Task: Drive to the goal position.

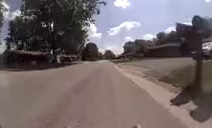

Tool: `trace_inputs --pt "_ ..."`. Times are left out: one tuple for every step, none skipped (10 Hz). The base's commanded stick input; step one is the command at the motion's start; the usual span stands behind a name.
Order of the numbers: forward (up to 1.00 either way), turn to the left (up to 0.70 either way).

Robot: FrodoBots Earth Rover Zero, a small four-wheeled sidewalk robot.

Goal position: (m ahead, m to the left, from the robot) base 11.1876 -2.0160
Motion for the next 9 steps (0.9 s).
trace_inputs --pt "0.70 0.00" --pt "0.70 0.00" --pt "0.70 0.00" --pt "0.70 0.00" --pt "0.70 0.00" --pt "0.70 0.00" --pt "0.70 0.00" --pt "0.70 0.00" --pt "0.70 -0.12"
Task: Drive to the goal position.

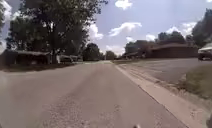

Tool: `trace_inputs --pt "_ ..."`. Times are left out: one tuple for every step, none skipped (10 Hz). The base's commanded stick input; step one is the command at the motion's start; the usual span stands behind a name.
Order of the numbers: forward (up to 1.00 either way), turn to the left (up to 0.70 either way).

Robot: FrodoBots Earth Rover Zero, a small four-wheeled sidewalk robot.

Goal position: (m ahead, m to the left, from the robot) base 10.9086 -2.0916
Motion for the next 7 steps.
trace_inputs --pt "0.70 -0.35" --pt "0.70 -0.35" --pt "0.70 -0.26" --pt "0.70 -0.05" --pt "0.70 0.00" --pt "0.70 0.00" --pt "0.70 0.00"
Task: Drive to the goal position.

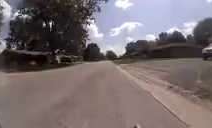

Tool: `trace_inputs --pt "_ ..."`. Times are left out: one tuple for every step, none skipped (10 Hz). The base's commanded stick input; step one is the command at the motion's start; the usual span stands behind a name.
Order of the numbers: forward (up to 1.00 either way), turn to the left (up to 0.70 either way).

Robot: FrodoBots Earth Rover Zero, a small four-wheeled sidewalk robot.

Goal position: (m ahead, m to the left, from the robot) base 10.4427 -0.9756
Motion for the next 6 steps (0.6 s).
trace_inputs --pt "0.70 0.00" --pt "0.70 0.00" --pt "0.70 0.00" --pt "0.70 0.00" --pt "0.70 0.00" --pt "0.70 0.00"
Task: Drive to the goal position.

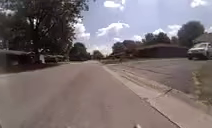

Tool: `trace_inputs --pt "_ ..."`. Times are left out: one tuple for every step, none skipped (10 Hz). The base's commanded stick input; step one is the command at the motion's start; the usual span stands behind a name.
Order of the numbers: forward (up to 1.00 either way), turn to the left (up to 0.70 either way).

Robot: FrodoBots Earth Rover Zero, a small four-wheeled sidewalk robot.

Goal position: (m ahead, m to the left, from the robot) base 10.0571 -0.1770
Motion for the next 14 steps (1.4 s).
trace_inputs --pt "0.70 0.00" --pt "0.70 0.00" --pt "0.70 0.00" --pt "0.70 0.00" --pt "0.70 0.00" --pt "0.70 0.00" --pt "0.70 0.00" --pt "0.70 0.00" --pt "0.70 0.00" --pt "0.70 0.00" --pt "0.70 0.00" --pt "0.70 0.00" --pt "0.70 0.00" --pt "0.70 0.00"
